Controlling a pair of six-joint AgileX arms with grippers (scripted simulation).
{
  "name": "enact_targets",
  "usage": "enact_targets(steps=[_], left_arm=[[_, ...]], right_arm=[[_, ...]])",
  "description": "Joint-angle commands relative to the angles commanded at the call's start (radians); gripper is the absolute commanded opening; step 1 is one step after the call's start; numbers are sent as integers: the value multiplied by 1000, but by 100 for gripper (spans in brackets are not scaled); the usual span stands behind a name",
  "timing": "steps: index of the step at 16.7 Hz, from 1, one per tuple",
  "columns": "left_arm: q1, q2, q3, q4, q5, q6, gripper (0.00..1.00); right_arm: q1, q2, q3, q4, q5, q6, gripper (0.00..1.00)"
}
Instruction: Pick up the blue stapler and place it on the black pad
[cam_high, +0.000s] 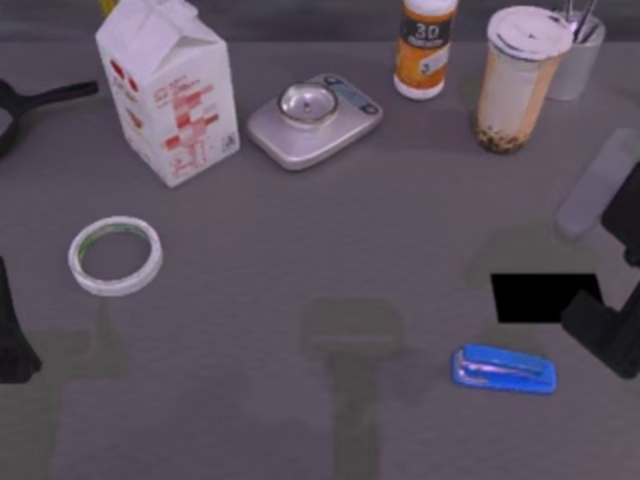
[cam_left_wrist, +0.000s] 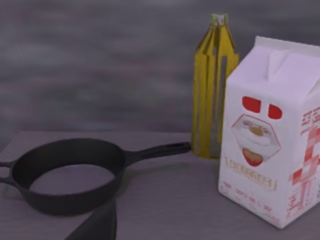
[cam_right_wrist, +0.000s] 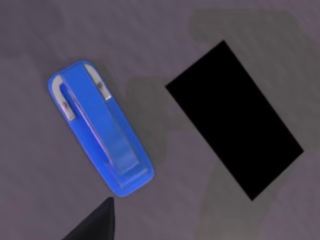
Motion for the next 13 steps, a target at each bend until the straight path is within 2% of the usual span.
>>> enact_targets(steps=[7,13], left_arm=[[0,0,0,0,0,0,100],[0,0,0,0,0,0,100]], right_arm=[[170,502,393,-314,-1,-232,100],[210,616,491,-381,0,-286,100]])
